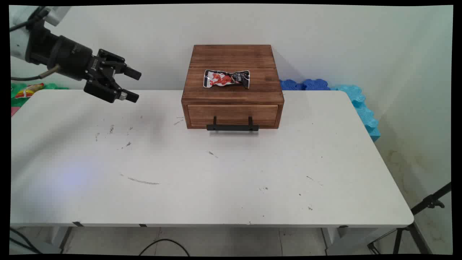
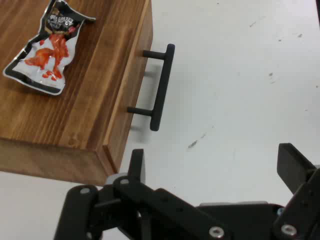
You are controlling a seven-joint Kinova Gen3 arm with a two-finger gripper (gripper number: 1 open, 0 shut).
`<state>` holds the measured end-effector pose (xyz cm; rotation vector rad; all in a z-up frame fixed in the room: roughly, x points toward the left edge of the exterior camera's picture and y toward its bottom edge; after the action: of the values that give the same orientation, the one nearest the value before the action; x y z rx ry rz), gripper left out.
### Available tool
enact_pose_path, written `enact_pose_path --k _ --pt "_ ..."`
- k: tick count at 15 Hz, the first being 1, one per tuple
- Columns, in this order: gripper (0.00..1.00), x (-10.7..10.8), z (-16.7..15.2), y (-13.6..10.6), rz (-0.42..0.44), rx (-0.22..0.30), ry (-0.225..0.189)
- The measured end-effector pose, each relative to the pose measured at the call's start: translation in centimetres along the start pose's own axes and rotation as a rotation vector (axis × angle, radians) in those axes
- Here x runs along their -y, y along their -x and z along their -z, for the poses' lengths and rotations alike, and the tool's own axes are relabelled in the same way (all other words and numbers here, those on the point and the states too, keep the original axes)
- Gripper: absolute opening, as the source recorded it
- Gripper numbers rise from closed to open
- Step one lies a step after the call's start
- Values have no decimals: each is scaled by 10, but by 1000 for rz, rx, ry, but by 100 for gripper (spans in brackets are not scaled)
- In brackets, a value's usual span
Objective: Open the drawer
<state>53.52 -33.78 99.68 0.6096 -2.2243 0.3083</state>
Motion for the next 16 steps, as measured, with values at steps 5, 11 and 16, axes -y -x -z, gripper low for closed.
enact_pose_path --k 5,11,16 --pt "100 1 -10 -15 -3 49 -27" --pt "100 -1 -41 -52 6 106 -60" --pt "100 -3 -93 -88 -18 181 -72"
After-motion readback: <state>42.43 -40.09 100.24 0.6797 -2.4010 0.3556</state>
